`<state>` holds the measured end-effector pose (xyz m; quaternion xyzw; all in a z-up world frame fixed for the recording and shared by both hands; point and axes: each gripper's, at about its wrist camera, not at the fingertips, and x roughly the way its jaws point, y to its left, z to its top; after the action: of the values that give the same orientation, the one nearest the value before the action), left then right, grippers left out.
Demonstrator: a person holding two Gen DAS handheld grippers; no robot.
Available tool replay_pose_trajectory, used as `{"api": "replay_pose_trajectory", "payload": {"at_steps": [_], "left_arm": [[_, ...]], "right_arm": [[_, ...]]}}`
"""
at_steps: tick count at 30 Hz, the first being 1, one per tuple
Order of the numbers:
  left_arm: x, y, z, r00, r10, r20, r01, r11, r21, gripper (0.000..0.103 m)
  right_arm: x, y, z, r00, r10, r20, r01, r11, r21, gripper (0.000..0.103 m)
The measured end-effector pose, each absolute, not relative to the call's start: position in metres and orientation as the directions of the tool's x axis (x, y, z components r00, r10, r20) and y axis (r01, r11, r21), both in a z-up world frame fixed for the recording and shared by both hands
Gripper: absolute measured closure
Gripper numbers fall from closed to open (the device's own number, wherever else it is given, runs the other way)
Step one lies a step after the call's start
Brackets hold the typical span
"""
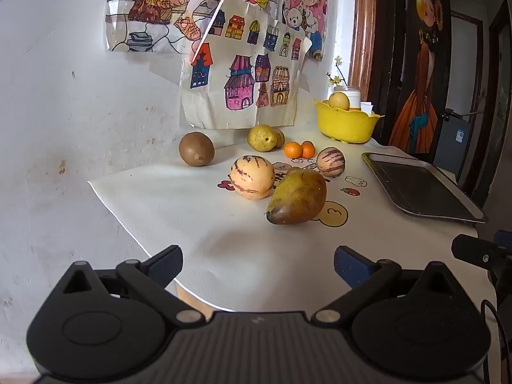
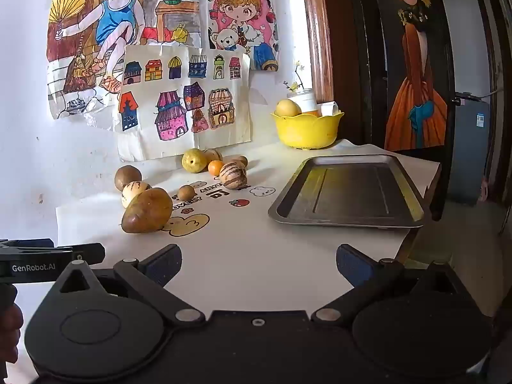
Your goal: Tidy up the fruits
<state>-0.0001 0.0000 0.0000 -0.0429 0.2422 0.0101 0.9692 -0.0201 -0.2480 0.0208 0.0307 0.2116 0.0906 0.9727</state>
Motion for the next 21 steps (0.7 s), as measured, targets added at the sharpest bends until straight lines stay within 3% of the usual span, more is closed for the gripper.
{"api": "replay_pose_trajectory", "payload": {"at_steps": [21], "left_arm": [[-0.0001, -0.0027, 0.0001, 0.877, -0.006, -0.480, -0.030, 0.997, -0.067, 0.000]], "right_arm": [[-0.0189, -0.2489, 0.0144, 0.893, 0.191, -0.408, -0.163, 0.981, 0.102, 0.000]]}}
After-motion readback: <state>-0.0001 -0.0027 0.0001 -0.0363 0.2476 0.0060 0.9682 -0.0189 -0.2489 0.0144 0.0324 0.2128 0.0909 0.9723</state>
